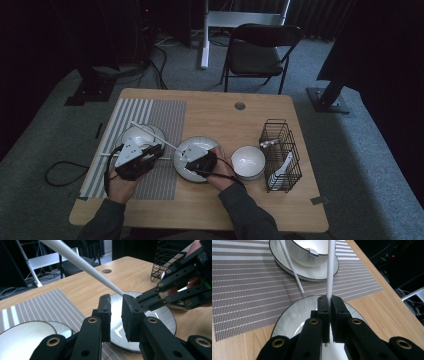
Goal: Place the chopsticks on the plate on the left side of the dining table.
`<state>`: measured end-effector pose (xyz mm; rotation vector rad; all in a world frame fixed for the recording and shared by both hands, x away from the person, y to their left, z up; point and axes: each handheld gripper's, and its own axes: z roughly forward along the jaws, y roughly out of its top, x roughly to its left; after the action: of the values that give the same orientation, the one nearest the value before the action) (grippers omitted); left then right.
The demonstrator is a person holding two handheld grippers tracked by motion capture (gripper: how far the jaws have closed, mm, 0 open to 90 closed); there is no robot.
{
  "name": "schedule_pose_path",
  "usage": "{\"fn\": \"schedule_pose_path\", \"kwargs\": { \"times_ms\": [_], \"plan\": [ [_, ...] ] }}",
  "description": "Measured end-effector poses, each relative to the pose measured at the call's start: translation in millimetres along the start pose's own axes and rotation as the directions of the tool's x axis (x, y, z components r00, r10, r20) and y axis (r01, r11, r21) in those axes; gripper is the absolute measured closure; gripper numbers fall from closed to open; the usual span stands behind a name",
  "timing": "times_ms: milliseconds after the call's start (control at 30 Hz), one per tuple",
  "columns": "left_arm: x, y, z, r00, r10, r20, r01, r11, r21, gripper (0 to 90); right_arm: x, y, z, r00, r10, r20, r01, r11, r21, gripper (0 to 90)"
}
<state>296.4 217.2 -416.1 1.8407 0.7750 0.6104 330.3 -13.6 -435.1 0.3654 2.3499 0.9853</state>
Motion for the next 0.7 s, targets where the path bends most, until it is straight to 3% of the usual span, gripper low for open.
{"fn": "schedule_pose_path", "kwargs": {
  "times_ms": [700],
  "plan": [
    [6.8, -10.2, -7.6, 0.9987, -0.009, -0.050, 0.009, 0.9999, 0.006, 77.9, 1.0, 12.2, 27.1, 0.9975, -0.005, -0.071, 0.005, 1.000, 0.000, 87.1]
  ]
}}
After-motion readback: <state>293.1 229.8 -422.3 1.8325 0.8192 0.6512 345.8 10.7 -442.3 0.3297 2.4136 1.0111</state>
